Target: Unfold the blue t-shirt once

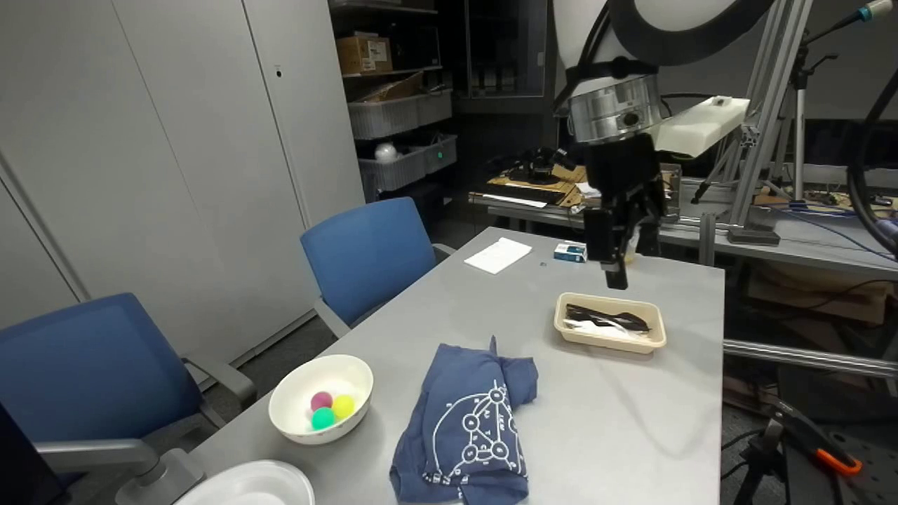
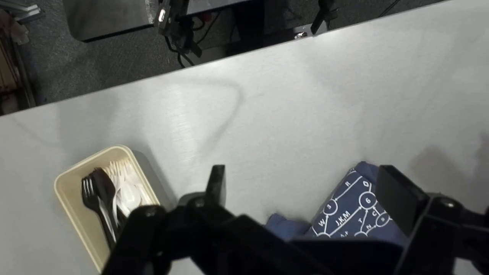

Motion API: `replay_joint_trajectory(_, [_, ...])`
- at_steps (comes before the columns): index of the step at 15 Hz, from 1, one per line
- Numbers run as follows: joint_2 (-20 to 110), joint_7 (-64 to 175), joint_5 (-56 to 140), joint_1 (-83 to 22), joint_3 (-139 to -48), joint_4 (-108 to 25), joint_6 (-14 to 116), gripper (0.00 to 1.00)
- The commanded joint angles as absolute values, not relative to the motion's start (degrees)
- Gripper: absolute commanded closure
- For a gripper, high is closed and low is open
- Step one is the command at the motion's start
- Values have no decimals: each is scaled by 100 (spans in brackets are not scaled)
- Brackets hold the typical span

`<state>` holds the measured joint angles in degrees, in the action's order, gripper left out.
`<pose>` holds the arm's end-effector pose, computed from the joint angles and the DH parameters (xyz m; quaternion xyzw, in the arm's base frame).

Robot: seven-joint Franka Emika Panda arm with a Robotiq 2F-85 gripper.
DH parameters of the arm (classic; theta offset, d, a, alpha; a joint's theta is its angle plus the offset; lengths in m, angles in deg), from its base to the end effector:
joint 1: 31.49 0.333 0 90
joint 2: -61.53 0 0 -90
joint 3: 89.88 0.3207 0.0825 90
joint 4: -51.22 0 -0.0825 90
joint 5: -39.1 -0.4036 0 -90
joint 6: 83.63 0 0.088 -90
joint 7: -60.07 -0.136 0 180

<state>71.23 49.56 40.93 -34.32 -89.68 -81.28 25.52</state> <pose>0.4640 -0.0245 0.3608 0.9871 -0.1067 -0.1175 0.0228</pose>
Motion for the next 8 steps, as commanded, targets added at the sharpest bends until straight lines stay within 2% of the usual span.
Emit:
replay_joint_trajectory(1, [6972, 5045, 4163, -3268, -8866, -8066, 3082, 0])
replay_joint_trajectory(8, [6297, 5204, 4438, -2839, -8452, -7652, 3902, 0])
